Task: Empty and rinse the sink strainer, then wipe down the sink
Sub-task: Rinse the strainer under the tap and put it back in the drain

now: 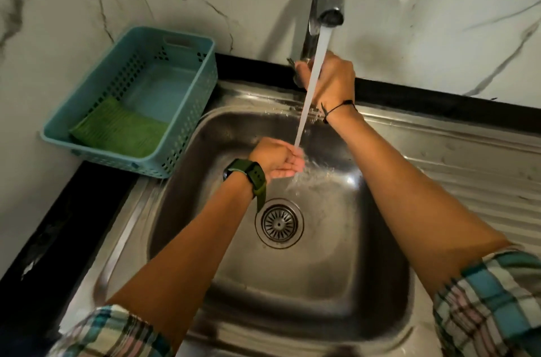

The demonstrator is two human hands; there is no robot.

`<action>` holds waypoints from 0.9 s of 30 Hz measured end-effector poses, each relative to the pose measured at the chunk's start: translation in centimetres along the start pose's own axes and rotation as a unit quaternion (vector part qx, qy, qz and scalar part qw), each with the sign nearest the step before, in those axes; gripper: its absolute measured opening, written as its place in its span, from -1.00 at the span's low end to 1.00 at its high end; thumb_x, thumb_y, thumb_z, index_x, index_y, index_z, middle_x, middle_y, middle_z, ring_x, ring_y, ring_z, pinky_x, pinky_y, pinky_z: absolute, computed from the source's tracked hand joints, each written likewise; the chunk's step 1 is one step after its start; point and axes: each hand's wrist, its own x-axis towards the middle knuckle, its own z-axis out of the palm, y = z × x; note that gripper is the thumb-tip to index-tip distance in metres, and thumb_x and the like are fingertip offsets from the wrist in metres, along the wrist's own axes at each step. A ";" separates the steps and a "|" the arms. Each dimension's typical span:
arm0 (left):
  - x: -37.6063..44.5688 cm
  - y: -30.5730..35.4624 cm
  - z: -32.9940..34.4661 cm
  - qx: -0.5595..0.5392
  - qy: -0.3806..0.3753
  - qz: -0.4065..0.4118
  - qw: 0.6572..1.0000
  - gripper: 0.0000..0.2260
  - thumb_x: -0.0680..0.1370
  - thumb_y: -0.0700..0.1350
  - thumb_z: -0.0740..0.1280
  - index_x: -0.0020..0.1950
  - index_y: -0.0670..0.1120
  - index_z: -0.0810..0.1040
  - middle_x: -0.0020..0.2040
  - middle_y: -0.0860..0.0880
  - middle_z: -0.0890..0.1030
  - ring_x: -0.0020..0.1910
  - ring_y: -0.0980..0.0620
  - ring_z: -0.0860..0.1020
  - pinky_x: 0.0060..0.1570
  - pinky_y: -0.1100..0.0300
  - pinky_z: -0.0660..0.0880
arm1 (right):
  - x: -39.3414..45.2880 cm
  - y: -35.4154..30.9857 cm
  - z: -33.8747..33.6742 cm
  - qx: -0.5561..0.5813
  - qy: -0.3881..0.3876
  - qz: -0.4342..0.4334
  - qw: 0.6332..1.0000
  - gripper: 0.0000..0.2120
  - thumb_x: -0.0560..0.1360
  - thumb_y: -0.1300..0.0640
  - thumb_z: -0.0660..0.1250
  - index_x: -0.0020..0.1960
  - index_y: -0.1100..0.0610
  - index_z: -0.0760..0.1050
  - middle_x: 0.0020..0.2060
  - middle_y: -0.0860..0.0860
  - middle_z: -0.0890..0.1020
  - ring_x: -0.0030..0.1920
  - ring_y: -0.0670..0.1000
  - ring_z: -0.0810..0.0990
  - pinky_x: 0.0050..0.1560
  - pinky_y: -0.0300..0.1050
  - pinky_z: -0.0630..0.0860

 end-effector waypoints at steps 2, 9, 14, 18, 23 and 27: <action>-0.1 -0.1 0.4 0.012 -0.001 -0.008 1.000 -0.83 0.54 -0.34 0.17 -0.01 -0.23 0.55 -0.09 -0.17 0.62 -0.14 -0.02 0.61 -0.21 0.25 0.57 | 1.5 -0.7 -0.4 -0.077 -0.047 -0.025 0.996 -0.65 0.41 -0.16 0.31 -0.30 0.13 0.46 -0.37 0.06 0.52 -0.33 0.08 0.49 -0.33 -0.13 0.39; -1.1 -1.1 0.6 0.036 -0.005 -0.035 0.999 -0.80 0.53 -0.36 0.14 0.06 -0.22 0.50 -0.22 -0.11 0.56 -0.24 0.02 0.53 -0.17 0.25 0.48 | 3.8 -1.7 0.3 -0.234 -0.132 -0.060 0.961 -0.62 0.47 -0.10 0.23 -0.36 0.16 0.32 -0.40 0.03 0.39 -0.29 0.07 0.41 -0.37 -0.17 0.30; -1.4 -1.7 0.2 0.031 0.009 -0.035 0.999 -0.78 0.52 -0.37 0.14 0.10 -0.29 0.51 -0.24 -0.11 0.56 -0.26 0.02 0.53 -0.17 0.24 0.48 | 3.2 0.1 0.2 -0.081 -0.115 0.040 0.989 -0.62 0.49 -0.02 0.23 -0.43 0.13 0.30 -0.47 0.00 0.40 -0.45 0.01 0.37 -0.43 -0.23 0.22; -2.0 -1.8 0.4 0.038 0.011 -0.033 0.999 -0.78 0.52 -0.37 0.15 0.12 -0.30 0.50 -0.24 -0.12 0.56 -0.26 0.02 0.52 -0.18 0.23 0.48 | 2.6 -0.1 0.2 -0.058 -0.122 0.059 0.989 -0.68 0.49 -0.04 0.21 -0.33 0.15 0.38 -0.31 0.10 0.51 -0.28 0.10 0.47 -0.31 -0.15 0.33; -2.8 -2.1 0.0 0.079 0.080 0.013 0.994 -0.79 0.48 -0.37 0.19 0.04 -0.26 0.55 -0.05 -0.16 0.54 -0.08 -0.03 0.47 0.03 0.09 0.49 | 1.5 -1.0 -2.1 0.028 -0.213 0.157 0.964 -0.76 0.51 0.00 0.28 -0.11 0.19 0.48 -0.32 0.09 0.56 -0.36 0.05 0.56 -0.31 -0.30 0.58; -4.2 -3.7 -1.2 0.039 0.140 0.060 0.988 -0.74 0.47 -0.32 0.23 0.13 -0.15 0.52 0.03 -0.11 0.53 -0.05 0.03 0.47 -0.07 0.17 0.42 | -2.6 -2.1 -5.1 0.174 -0.288 0.184 0.923 -0.85 0.51 0.28 0.24 -0.22 0.15 0.43 -0.37 0.10 0.49 -0.46 -0.07 0.49 -0.45 -0.32 0.46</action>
